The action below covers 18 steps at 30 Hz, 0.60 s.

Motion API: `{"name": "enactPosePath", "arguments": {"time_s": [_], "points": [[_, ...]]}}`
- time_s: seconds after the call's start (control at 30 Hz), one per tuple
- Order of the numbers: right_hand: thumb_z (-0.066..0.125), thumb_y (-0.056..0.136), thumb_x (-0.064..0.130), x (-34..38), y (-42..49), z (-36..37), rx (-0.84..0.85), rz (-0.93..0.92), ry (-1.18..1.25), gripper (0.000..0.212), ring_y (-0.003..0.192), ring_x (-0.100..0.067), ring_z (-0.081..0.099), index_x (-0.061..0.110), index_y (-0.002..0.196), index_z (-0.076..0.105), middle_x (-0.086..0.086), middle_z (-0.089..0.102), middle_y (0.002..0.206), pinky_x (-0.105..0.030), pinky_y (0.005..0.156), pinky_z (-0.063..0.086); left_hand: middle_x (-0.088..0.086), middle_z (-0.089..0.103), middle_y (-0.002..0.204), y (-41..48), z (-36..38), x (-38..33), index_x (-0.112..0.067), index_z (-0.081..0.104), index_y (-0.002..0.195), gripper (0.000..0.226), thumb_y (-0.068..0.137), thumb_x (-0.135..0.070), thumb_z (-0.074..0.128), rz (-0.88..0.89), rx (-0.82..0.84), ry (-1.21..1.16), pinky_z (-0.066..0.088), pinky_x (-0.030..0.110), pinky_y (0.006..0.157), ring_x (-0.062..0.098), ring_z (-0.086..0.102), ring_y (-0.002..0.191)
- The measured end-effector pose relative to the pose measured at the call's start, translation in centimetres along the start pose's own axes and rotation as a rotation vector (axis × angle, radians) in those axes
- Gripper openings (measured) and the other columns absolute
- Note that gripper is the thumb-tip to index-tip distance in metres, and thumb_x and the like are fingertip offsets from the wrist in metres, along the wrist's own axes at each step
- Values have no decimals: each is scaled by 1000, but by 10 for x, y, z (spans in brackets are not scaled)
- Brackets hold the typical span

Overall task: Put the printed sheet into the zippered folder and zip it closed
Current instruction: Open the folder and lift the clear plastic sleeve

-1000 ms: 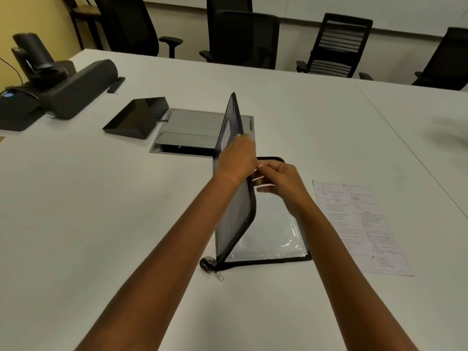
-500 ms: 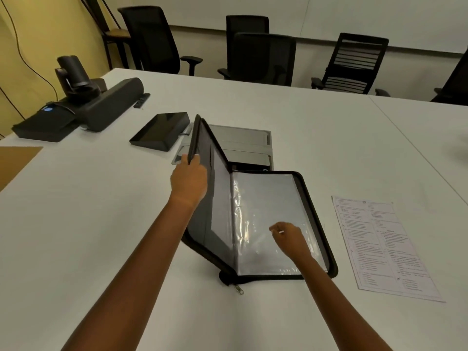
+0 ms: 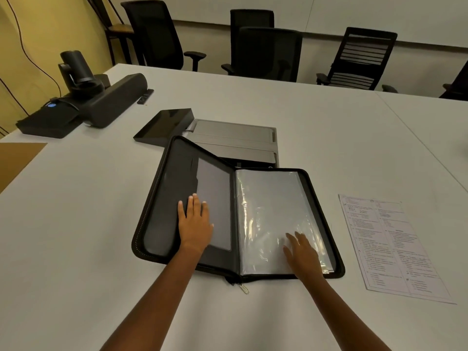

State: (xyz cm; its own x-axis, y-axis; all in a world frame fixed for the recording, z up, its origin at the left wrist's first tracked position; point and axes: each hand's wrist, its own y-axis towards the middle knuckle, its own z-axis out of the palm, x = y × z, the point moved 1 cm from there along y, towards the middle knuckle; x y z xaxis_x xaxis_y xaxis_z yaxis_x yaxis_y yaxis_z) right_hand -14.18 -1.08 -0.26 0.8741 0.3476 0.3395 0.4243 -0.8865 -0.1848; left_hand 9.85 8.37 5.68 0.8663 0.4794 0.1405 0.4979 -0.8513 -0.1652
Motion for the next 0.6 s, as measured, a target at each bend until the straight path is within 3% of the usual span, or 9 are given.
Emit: {"name": "enactPosePath", "arguments": {"time_s": [0.27,0.33,0.37,0.43,0.5,0.53,0.6], "points": [[30,97,35,-15,5,16,41,-19,-132,51,143,-28,12,18,143,17,-12,16,154,-46,116,21,18,-7,157,-11,53,-24,-11,-3,149,64,99,-43,21,31,67,-110,-2,49,118,32,-5,146],[14,95,47,-18,4,19,33,-16,-135,56,144,-29,9,18,144,16,-12,14,155,-49,116,17,20,-7,157,-17,60,-35,-11,-4,148,65,99,-45,21,19,87,-133,-1,49,117,33,-4,146],[-3,88,57,-19,4,20,9,-23,-125,70,144,-30,9,18,144,16,-12,15,155,-51,115,16,20,-5,156,-19,64,-41,-11,-2,148,66,98,-47,22,14,95,-145,1,50,117,34,-2,146],[-31,65,68,-25,5,26,-12,-36,-123,104,143,-32,9,19,144,17,-13,16,154,-55,113,15,24,13,154,-23,68,-51,-10,17,148,72,93,-52,36,-6,73,-161,14,53,115,37,15,143],[-35,60,69,-28,5,31,-6,-30,-117,110,143,-33,9,19,143,17,-13,16,154,-56,113,15,24,47,138,-26,71,-57,-9,50,133,72,80,-58,55,-17,87,-181,38,55,101,37,48,127],[-34,62,69,-28,4,32,-4,-26,-101,108,143,-33,10,19,143,18,-14,17,154,-57,112,15,22,56,130,-26,74,-58,-9,58,125,68,81,-60,50,-14,70,-202,44,55,96,37,56,119],[-31,65,69,-28,2,36,-9,-20,-67,105,143,-34,11,20,143,18,-13,18,154,-56,113,14,22,59,128,-25,85,-60,-8,57,125,74,92,-58,14,6,93,-274,39,56,99,37,58,116]]}}
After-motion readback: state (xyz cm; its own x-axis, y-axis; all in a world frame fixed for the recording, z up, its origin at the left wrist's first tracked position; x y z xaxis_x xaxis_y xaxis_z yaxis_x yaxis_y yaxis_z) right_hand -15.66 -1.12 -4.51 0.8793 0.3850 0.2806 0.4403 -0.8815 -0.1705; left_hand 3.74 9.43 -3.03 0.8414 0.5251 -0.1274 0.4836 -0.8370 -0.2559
